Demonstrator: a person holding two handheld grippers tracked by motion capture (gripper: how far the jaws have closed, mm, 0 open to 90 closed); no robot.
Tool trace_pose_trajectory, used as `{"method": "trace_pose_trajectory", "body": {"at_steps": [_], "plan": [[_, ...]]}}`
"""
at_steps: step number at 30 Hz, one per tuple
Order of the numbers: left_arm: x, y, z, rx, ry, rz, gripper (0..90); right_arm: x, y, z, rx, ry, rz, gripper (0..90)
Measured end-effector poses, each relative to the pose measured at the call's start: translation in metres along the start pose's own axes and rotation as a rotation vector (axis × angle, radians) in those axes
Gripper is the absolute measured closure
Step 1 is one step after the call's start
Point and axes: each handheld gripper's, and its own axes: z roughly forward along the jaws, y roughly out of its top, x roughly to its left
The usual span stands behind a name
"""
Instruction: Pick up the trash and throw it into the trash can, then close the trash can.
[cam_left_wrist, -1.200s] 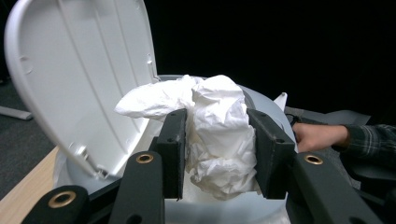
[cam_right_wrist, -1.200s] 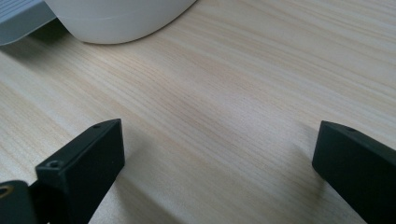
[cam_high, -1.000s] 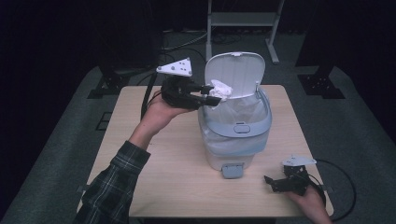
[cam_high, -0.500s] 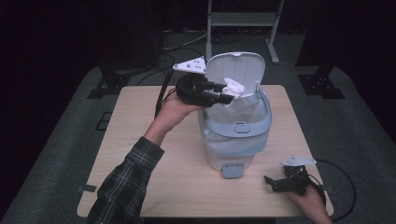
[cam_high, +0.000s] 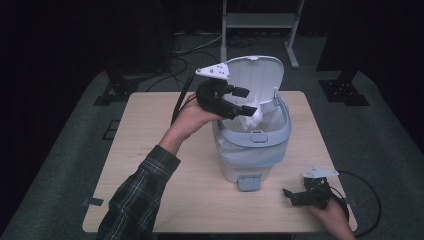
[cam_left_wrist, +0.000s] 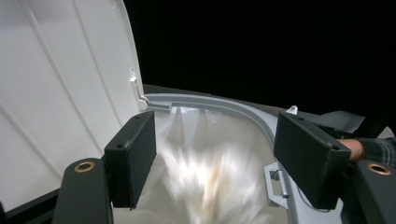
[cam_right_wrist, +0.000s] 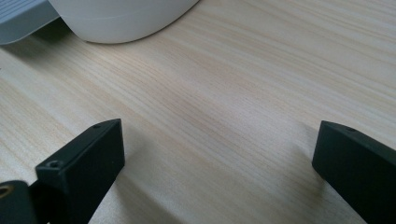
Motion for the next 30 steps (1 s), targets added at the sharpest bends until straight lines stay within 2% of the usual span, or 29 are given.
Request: {"method": "trace_pose_trajectory", "body": {"at_steps": [6,15,21,27,30], "plan": [[0.005,-0.002,-0.015,-0.019,0.017,-0.008,32.8,0.0,0.0,0.0,0.0,0.0,0.001,1.3],[0.009,-0.005,-0.04,-0.041,0.069,-0.006,41.1,0.001,-0.001,-0.001,0.0,-0.001,0.0,1.3],[0.015,-0.008,-0.054,-0.046,0.088,-0.014,58.5,0.002,-0.001,-0.001,0.001,-0.001,0.0,1.3],[0.021,-0.008,-0.063,-0.014,0.102,-0.017,84.3,0.002,-0.001,-0.001,0.0,-0.001,-0.002,1.3],[0.026,-0.008,-0.065,-0.015,0.11,-0.025,90.0,0.002,-0.002,-0.002,0.0,0.001,-0.003,1.3]]}}
